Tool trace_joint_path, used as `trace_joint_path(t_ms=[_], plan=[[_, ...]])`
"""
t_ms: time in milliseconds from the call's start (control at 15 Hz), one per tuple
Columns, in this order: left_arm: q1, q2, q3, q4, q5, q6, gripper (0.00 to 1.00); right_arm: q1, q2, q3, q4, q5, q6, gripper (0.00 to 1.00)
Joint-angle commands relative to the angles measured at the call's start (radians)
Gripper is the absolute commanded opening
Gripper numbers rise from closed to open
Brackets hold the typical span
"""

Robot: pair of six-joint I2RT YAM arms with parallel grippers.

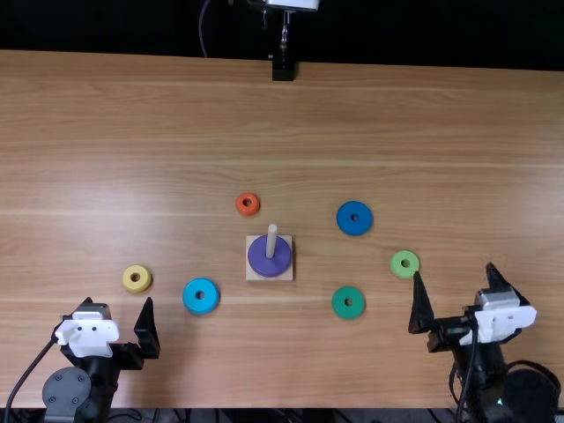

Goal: Build the Hanoi tower: stack the rings onto the peg from bottom to top in this color order: purple, dark blue, light blue, dark green, light green, yellow, orange.

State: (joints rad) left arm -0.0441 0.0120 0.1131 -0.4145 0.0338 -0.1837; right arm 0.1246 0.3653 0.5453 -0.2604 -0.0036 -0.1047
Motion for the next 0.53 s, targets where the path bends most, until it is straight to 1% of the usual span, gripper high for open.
trace_joint_path(t_ms=[0, 133, 200, 267, 333, 467], plan=[[0.007, -0.012, -0.113, -0.084, 0.01, 0.011, 1.0, 0.041, 0.072, 0.068, 0.029, 0.005, -0.004, 1.0], [0.007, -0.012, -0.113, -0.084, 0.01, 0.011, 1.0, 0.05, 0.218, 0.119, 0.097, 0.009, 0.005, 1.0], [0.007, -0.012, -0.113, -0.084, 0.01, 0.011, 1.0, 0.052, 0.294, 0.162, 0.112, 0.004, 0.003, 1.0], [0.007, -0.012, -0.113, -0.084, 0.01, 0.011, 1.0, 0.076, 0.365, 0.197, 0.112, 0.002, 0.0, 1.0], [0.007, -0.012, -0.113, -0.084, 0.01, 0.011, 1.0, 0.121, 0.431, 0.229, 0.114, 0.005, -0.006, 1.0], [0.007, -0.012, -0.113, -0.084, 0.01, 0.011, 1.0, 0.139, 0.563, 0.315, 0.114, 0.0, 0.002, 1.0]])
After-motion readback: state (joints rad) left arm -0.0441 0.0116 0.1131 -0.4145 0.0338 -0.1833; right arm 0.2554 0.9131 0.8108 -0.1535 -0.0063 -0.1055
